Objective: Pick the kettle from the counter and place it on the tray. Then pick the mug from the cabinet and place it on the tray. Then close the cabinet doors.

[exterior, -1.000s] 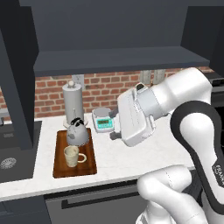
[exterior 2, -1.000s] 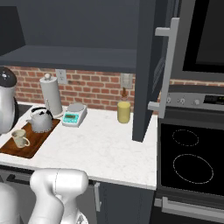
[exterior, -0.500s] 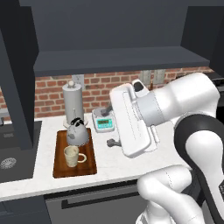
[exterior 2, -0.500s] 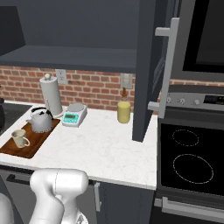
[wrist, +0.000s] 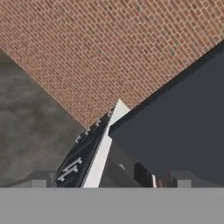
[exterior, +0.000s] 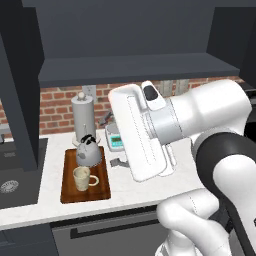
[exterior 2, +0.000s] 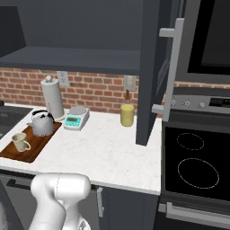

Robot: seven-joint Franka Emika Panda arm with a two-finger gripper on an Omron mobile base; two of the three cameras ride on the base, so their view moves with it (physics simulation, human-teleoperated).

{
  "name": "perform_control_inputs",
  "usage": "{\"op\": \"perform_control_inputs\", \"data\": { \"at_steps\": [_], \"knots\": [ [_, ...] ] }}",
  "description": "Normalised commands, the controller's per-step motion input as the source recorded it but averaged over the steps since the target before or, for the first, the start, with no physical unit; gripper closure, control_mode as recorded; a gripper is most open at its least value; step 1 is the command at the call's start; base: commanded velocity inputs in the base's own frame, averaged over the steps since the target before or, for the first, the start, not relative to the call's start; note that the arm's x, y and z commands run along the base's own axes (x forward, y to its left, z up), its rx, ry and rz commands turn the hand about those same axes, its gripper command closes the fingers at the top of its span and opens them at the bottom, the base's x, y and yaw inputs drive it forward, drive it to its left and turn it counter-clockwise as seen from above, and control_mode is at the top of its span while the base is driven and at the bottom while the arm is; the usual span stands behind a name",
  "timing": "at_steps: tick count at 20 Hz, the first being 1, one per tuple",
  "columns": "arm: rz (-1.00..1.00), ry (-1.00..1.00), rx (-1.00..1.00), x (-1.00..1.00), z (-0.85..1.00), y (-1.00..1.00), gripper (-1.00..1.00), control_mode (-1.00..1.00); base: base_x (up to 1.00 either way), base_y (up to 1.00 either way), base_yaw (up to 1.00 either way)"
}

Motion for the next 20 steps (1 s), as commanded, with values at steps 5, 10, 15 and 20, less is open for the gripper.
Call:
{"op": "perform_control_inputs", "data": {
  "at_steps": [5,10,15,20],
  "knots": [
    [0.13,-0.27,0.0,-0.2,0.15,0.4,-1.0,-1.0,0.0,0.0,0.0],
    [0.12,-0.29,0.0,-0.29,0.15,0.45,-1.0,-1.0,0.0,0.0,0.0],
    [0.08,-0.26,0.0,-0.36,0.12,0.37,-1.0,-1.0,0.0,0.0,0.0],
    [-0.04,-0.22,0.0,-0.05,0.0,0.51,-1.0,-1.0,0.0,0.0,0.0]
  ]
}}
